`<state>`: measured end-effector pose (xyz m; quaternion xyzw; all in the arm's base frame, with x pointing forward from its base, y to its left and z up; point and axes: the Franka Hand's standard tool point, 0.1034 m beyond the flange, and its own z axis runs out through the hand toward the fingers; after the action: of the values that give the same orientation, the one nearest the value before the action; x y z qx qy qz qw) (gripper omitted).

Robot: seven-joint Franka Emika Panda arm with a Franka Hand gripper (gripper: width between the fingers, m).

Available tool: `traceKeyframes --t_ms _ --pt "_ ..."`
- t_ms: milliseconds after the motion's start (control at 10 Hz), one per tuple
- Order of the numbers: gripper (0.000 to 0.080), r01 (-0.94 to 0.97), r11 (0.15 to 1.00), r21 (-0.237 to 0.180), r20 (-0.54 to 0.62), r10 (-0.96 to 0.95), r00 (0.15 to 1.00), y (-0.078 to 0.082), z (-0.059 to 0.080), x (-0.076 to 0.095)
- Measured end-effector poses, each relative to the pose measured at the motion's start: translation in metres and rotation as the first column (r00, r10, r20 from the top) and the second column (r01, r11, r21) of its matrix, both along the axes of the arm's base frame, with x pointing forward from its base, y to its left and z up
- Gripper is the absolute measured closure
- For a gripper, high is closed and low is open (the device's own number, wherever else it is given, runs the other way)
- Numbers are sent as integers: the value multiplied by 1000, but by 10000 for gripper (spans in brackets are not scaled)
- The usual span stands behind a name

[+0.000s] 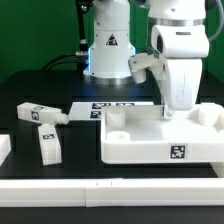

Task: Assemble desk

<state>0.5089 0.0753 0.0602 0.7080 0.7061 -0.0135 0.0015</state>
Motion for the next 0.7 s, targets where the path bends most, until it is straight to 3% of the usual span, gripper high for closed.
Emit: traceKeyframes --t_ms 200,500,700 --pt "745 5 1000 -5 -9 -5 1000 -4 -5 -2" --pt "745 47 999 -25 -52 -48 998 -34 -23 -1" --pt "745 54 998 -28 -73 -56 996 -36 -35 -7"
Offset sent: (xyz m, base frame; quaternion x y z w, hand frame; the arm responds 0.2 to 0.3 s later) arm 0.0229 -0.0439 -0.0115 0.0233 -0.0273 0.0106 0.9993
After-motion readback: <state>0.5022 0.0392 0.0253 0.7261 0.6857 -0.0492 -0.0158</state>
